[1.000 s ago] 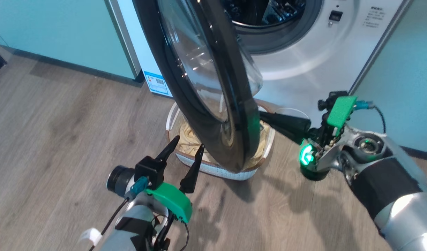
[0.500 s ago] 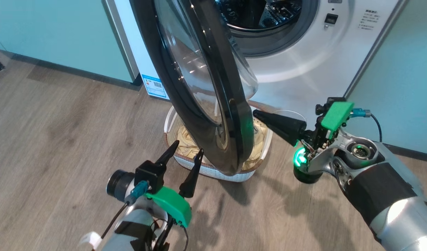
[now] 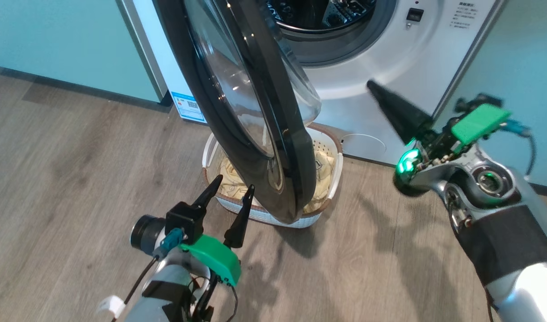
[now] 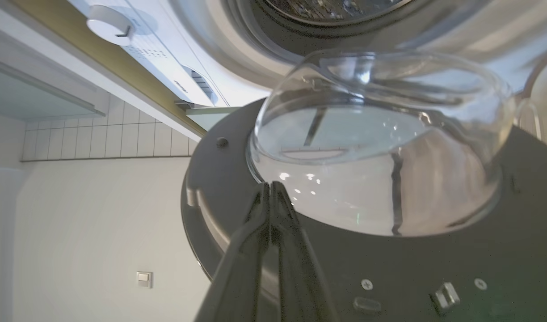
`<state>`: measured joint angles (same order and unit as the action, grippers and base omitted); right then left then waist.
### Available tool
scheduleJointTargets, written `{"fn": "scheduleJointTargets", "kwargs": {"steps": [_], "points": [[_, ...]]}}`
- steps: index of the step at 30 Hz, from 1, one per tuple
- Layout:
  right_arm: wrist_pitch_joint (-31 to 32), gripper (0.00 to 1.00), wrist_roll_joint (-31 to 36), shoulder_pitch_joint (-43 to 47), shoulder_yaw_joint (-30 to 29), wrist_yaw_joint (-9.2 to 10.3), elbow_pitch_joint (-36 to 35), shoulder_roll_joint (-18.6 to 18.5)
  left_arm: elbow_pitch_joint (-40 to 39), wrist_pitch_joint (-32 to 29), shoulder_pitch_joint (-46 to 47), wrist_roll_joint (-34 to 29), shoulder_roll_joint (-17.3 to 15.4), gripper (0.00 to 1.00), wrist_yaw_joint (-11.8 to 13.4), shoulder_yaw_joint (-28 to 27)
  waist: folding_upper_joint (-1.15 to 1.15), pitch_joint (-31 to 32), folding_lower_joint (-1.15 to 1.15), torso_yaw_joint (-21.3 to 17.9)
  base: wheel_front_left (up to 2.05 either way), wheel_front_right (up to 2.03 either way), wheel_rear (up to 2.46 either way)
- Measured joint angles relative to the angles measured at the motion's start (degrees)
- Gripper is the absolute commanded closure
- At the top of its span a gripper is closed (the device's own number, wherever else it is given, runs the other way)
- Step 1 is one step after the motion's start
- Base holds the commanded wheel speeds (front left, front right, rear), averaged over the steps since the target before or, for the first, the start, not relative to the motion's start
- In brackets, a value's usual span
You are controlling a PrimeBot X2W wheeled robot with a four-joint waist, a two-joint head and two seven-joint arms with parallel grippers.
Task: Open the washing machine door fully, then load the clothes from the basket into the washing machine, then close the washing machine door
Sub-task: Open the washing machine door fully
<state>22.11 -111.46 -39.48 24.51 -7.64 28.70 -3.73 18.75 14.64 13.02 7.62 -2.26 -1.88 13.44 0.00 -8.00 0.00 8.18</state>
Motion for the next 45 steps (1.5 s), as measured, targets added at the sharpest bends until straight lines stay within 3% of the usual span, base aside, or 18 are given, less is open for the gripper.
{"fn": "scheduleJointTargets", "kwargs": {"steps": [2, 3, 4, 9, 11, 15, 17, 19, 22, 23, 27, 33, 45], "points": [[-3.4, 1.0, 3.7, 1.6, -2.0, 0.0, -5.0, 0.0, -0.2, 0.0, 0.0, 0.0, 0.0, 0.0, 0.0, -0.2, 0.0, -0.2, 0.0, -0.2, 0.0, 0.0, 0.0], [-5.4, 0.61, 5.8, 2.3, -2.9, 0.0, -7.7, 0.0, -0.2, 0.0, 0.0, 0.0, 0.0, 0.0, 0.0, -0.2, 0.0, -0.3, 0.0, -0.4, 0.0, 0.0, 0.0], [-7.4, 0.02, 8.4, 3.0, -3.7, 0.0, -10.7, 0.0, -0.2, 0.0, 0.0, 0.0, 0.0, 0.0, 0.0, -0.2, 0.0, -0.4, 0.0, -0.5, 0.0, 0.0, 0.0], [-19.0, 0.0, 22.7, 5.1, -4.6, 0.0, -24.1, 0.0, -0.5, 0.0, 0.3, 0.0, 0.0, 0.0, 0.0, -0.5, 0.0, -1.1, 0.0, -1.1, 0.0, 0.0, 0.0], [-24.2, 0.0, 27.3, 6.3, -4.2, 0.0, -26.1, -0.1, -0.7, 0.0, 0.4, 0.0, 0.0, 0.0, 0.0, -0.5, 0.0, -1.3, 0.0, -1.4, 0.0, 0.0, 0.0], [-35.0, 0.0, 38.1, 9.4, -2.1, 0.0, -25.4, -4.3, -1.0, 0.0, 0.6, 0.0, 0.0, 0.0, 0.1, -0.6, 0.0, -1.5, 0.0, -1.7, 0.0, 0.0, 0.0], [-36.4, 0.0, 45.5, 10.5, -1.3, 0.0, -24.0, -6.8, -1.1, 0.0, 0.6, 0.0, 0.0, 0.0, 0.1, -0.8, 0.0, -1.5, 0.0, -2.0, 0.0, 0.0, 0.0], [-36.6, 0.0, 54.6, 11.7, -4.2, 0.0, -23.6, -7.2, -1.2, 0.0, 0.6, 0.0, 0.0, 0.0, 0.1, -1.1, 0.0, -1.5, 0.0, -2.3, 0.0, 0.0, 0.0], [-36.7, 0.0, 68.0, 14.6, -11.2, 0.0, -25.9, -5.9, -1.2, 0.0, 0.6, -0.1, 0.0, 0.0, 0.1, -1.9, 0.0, -1.5, 0.0, -2.7, 0.0, 0.0, 0.0], [-36.7, 0.0, 76.1, 17.8, -14.3, 0.0, -27.8, -4.7, -1.3, 0.0, 0.6, -0.1, 0.0, 0.0, 0.1, -2.1, 0.0, -1.4, 0.0, -2.9, 0.0, 0.0, 0.0], [-36.7, 0.0, 87.9, 26.4, -18.2, -0.01, -29.4, -2.6, -1.4, 0.0, 0.5, -0.2, 0.0, 0.0, 0.1, -2.6, 0.0, -1.0, 0.0, -3.5, 0.0, 0.0, 0.0], [-36.7, 0.0, 95.9, 36.5, -21.9, -0.01, -28.4, -0.6, -1.6, 0.0, -0.2, -0.6, 0.0, 0.0, 0.1, -4.1, 0.0, 0.0, -0.01, -4.5, 0.0, 0.0, 0.0], [-36.7, 0.0, 99.4, 46.7, -23.0, -0.01, -23.7, 1.0, -1.7, 0.0, -3.1, -1.0, 0.0, 0.0, 0.0, -6.6, 0.0, 2.6, -0.01, -5.9, 0.0, 0.0, 0.0]]}}
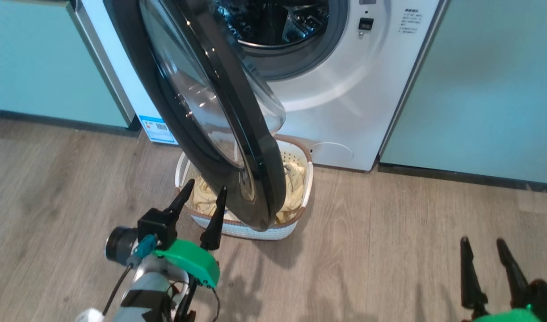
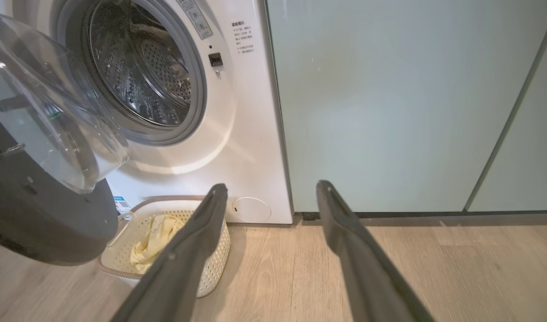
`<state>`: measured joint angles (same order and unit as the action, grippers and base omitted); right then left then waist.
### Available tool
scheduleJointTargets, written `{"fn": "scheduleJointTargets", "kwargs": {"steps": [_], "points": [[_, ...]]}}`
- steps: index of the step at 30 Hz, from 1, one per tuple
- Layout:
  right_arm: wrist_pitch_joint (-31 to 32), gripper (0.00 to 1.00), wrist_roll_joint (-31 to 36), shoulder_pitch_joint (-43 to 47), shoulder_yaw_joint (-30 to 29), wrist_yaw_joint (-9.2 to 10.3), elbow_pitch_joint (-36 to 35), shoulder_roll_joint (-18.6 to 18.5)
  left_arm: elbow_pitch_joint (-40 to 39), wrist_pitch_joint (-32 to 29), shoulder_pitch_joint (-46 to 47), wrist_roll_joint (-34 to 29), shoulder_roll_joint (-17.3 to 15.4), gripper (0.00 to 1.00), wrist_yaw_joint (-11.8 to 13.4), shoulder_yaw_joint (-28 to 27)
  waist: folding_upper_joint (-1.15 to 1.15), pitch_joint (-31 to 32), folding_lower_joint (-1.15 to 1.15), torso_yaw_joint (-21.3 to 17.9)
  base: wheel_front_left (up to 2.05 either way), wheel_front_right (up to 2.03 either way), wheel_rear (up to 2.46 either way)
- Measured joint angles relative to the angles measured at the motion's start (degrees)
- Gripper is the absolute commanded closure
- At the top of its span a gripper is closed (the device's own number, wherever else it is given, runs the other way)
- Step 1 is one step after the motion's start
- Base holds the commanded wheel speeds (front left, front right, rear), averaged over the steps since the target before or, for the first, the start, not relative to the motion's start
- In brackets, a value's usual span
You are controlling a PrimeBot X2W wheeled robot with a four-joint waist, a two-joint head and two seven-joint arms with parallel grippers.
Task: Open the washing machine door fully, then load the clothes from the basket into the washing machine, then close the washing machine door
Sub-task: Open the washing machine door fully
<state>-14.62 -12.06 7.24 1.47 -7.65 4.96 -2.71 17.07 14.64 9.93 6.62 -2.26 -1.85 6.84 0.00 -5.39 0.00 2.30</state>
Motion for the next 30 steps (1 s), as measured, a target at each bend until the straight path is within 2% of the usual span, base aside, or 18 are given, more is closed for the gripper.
{"fn": "scheduleJointTargets", "kwargs": {"steps": [11, 26, 27, 28, 29, 30], "points": [[0.0, 0.0, -0.5, 2.2, 0.0, 0.0, -0.1, 0.3, -0.1, 0.0, -1.1, 0.0, 0.0, 0.0, -0.1, -1.6, 0.0, 1.2, 0.0, -1.2, 0.0, 0.0, 0.0], [0.0, 0.0, -0.5, 2.2, -0.3, 0.0, -0.7, 0.3, 0.2, 0.0, -2.4, 0.0, 0.0, 0.0, -0.1, -1.7, 0.0, 1.3, 0.01, -0.9, 0.0, 0.0, 0.0], [0.0, 0.0, -0.5, 2.2, -0.3, 0.0, -0.7, 0.3, 0.2, 0.0, -2.4, 0.0, 0.0, 0.07, -0.1, -1.7, 0.0, 1.3, 0.01, -0.9, 0.0, 0.0, 0.0], [0.0, 0.0, -0.5, 2.2, -0.3, 0.0, -0.7, 0.3, 0.2, 0.0, -2.4, 0.0, 0.0, 0.6, -0.1, -1.7, 0.0, 1.2, 0.01, -0.9, 0.0, 0.0, 0.0], [0.0, 0.0, -0.5, 2.2, -0.3, 0.0, -0.7, 0.3, 0.3, 0.0, -2.4, 0.0, 0.0, 1.0, -0.1, -1.7, 0.0, 1.2, 0.01, -0.8, 0.0, 0.0, 0.0], [0.0, 0.0, -0.5, 2.2, -0.3, 0.0, -0.7, 0.3, 0.5, 0.0, -2.4, 0.0, 0.0, 1.0, -0.1, -1.7, 0.0, 1.1, 0.01, -0.8, 0.0, 0.0, 0.0]]}}
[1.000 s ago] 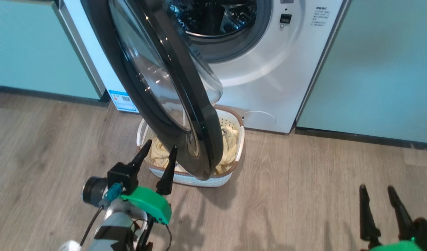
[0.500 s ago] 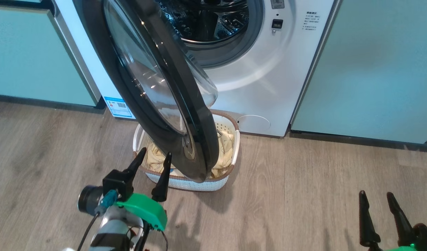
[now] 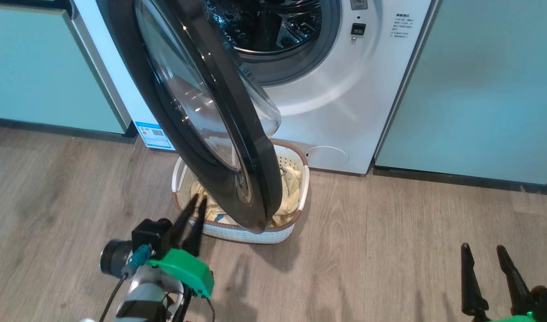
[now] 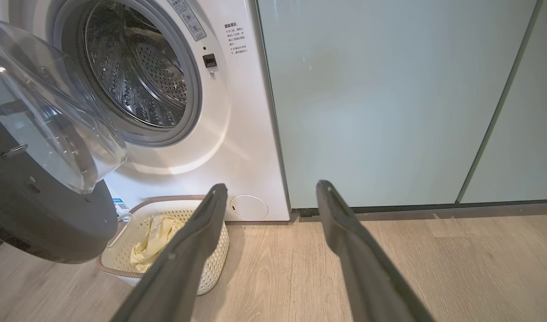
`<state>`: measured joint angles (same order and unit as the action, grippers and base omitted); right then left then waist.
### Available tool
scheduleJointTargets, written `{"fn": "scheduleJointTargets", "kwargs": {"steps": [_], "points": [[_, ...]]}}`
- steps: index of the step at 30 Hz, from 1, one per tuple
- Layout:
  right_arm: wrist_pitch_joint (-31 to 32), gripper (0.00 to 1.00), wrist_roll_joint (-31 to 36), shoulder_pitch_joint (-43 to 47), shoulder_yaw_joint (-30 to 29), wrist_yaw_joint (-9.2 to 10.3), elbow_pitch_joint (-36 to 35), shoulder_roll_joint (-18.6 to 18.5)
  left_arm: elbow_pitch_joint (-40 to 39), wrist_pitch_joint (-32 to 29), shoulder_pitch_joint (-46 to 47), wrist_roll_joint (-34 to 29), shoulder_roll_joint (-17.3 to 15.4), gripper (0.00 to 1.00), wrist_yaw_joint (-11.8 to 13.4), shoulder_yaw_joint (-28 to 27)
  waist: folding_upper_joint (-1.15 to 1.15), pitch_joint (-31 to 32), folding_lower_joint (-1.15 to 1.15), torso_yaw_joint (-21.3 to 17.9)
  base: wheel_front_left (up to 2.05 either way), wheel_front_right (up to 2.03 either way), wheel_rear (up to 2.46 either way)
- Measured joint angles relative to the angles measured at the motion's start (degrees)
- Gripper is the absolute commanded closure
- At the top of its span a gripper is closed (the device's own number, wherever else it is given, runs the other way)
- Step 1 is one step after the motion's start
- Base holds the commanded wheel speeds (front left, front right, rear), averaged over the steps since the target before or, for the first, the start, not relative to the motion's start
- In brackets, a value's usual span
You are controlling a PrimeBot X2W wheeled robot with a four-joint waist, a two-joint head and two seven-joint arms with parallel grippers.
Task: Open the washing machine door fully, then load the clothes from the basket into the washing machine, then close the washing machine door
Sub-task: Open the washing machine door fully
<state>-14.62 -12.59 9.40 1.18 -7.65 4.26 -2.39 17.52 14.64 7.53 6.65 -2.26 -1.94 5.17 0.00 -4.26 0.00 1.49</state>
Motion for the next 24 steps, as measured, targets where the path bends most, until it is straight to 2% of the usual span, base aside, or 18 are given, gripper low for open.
{"fn": "scheduleJointTargets", "kwargs": {"steps": [11, 17, 24], "points": [[0.0, 0.0, 0.0, 0.0, 0.0, 0.0, 0.2, 0.0, -1.1, 0.0, 0.0, 0.0, 0.0, 1.0, -0.4, -1.1, 0.0, -0.1, 0.0, 0.2, 0.0, 0.0, 0.0], [0.0, 0.0, 0.0, -0.1, -0.2, 0.0, 0.3, 0.0, -7.1, 0.0, 0.9, -1.0, -0.1, 1.0, 1.0, -2.6, 0.0, 0.1, 0.0, 0.3, 0.0, 0.0, 0.0], [0.0, 0.0, 0.0, -0.1, -0.5, 0.0, 0.4, 0.0, -20.3, 0.0, 5.0, -3.3, -0.5, 1.0, 2.7, -3.6, 0.0, 0.4, 0.0, 0.5, 0.0, 0.0, 0.0]]}}
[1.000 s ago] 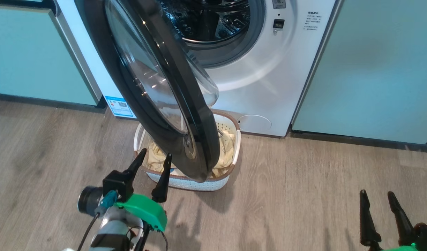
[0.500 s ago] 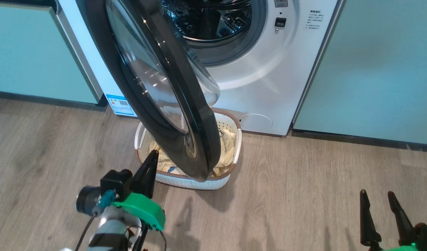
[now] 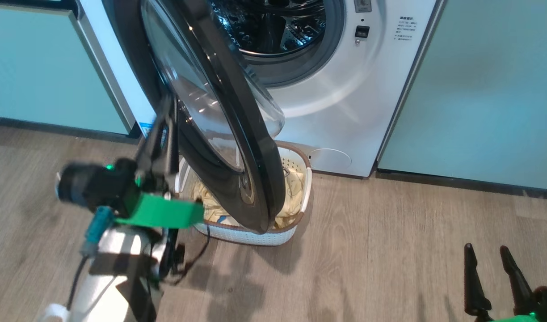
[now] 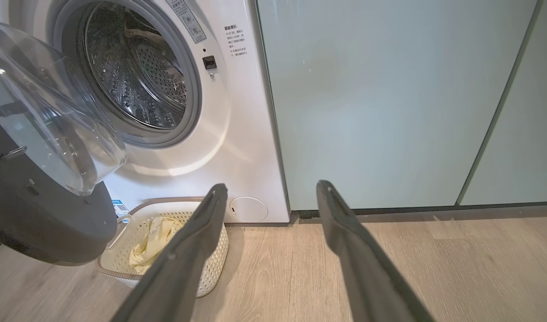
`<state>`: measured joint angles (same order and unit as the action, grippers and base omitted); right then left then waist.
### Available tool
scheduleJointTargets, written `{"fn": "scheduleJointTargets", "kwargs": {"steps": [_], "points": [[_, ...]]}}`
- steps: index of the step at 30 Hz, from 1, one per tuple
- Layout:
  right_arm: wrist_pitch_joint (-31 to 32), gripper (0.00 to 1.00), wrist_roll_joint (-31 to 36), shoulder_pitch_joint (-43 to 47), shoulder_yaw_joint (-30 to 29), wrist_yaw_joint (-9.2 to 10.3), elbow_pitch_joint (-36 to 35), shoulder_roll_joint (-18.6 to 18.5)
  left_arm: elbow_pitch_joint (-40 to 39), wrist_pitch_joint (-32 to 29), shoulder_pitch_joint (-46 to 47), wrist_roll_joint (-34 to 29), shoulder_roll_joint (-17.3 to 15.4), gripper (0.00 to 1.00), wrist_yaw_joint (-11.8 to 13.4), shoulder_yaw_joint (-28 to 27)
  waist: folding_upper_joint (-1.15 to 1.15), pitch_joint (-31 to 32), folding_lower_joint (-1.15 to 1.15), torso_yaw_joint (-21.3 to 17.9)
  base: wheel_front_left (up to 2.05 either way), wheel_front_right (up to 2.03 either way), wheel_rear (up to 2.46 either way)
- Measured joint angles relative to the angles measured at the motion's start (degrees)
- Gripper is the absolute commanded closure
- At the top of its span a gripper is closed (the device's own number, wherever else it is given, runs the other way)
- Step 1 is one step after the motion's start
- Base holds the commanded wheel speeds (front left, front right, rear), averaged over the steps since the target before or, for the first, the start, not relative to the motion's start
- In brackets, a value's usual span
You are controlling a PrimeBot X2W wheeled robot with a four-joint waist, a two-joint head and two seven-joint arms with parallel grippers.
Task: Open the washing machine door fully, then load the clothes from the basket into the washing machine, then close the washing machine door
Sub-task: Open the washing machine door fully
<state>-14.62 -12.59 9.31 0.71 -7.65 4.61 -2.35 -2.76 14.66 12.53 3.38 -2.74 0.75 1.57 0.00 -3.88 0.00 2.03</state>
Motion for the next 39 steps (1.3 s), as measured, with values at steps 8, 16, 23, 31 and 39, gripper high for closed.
{"fn": "scheduleJointTargets", "kwargs": {"steps": [8, 16, 23, 31, 39], "points": [[0.0, 0.0, 0.1, 0.0, -0.2, 0.0, 0.0, 0.0, -11.6, 0.1, 5.6, -0.8, 0.1, 1.0, -0.9, 6.2, 0.0, 0.2, 0.0, 0.3, 0.0, 0.0, 0.0], [0.0, 0.0, 0.1, 0.0, -0.2, 0.0, 0.2, 0.0, -12.0, -9.3, 5.7, 5.0, 0.2, 1.0, -3.1, 19.6, 0.0, 0.3, 0.0, -0.4, 0.0, 0.0, 0.0], [0.0, 0.0, 0.1, 0.0, 0.0, 0.0, 0.4, 0.0, -6.3, -20.2, 5.2, 12.4, 0.2, 1.0, -2.4, 28.8, 0.0, -0.1, 0.0, -1.6, 0.0, 0.0, 0.0], [0.0, 0.0, 0.1, -0.1, 0.1, 0.0, 0.5, 0.0, 0.6, -22.8, 5.2, 12.8, 0.2, 1.0, -0.5, 29.4, 0.0, -0.4, 0.0, -2.7, 0.0, 0.0, 0.0], [0.0, 0.0, 0.1, -0.1, 0.1, 0.0, 0.6, 0.0, 4.5, -21.9, 5.3, 12.8, -0.1, 1.0, 0.8, 27.8, 0.0, -0.2, 0.0, -3.3, 0.0, 0.0, 0.0]]}}
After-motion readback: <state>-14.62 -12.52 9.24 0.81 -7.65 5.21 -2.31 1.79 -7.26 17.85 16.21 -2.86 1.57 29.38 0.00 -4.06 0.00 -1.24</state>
